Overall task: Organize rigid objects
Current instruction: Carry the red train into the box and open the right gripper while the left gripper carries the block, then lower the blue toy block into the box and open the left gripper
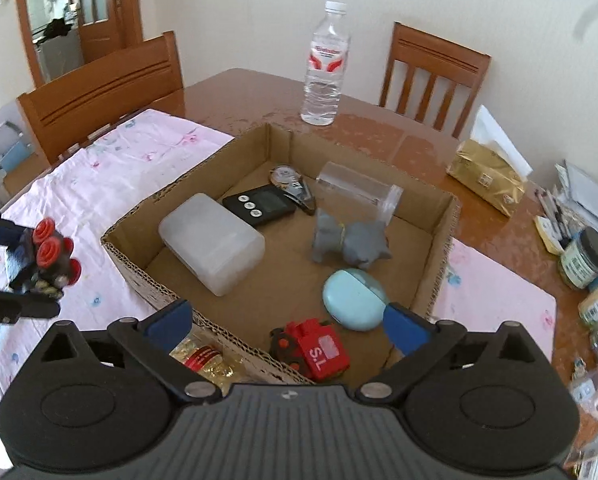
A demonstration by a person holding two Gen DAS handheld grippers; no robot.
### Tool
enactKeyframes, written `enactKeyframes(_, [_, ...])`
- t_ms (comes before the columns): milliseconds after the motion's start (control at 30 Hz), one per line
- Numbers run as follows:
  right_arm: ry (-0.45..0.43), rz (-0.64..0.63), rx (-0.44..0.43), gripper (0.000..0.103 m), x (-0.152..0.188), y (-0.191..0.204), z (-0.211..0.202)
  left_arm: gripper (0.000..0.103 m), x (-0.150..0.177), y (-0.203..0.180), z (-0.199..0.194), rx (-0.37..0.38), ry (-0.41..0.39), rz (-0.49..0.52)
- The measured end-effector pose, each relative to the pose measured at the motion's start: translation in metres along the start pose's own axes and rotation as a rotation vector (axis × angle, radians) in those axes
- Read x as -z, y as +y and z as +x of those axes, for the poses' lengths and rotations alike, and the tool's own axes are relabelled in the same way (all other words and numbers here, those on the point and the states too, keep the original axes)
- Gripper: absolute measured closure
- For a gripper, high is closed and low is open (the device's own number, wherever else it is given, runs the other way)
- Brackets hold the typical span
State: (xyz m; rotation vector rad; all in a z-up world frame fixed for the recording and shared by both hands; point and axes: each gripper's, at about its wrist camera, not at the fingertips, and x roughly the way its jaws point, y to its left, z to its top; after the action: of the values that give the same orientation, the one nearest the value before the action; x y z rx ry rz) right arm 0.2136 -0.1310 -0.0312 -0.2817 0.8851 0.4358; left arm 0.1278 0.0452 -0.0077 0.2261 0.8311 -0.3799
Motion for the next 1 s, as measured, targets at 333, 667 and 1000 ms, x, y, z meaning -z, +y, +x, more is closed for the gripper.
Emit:
enactKeyframes(333, [-0.008,0.118,0.033,0.000,0.012,-0.011,-0.021,0.054,-0.041,0.007,0.029,0.005,-0.035,0.023])
enactKeyframes(667, [-0.005,0.167,0.062,0.000,0.023,-0.014,-0.032,0.053,-0.071,-0.008,0.084,0.080,-0.005,0.056])
enactKeyframes(1000, [-0.001,0.198,0.078,0.000,0.028,-0.019,-0.035,0.053,-0.094,-0.014,0.126,0.103,-0.004,0.017])
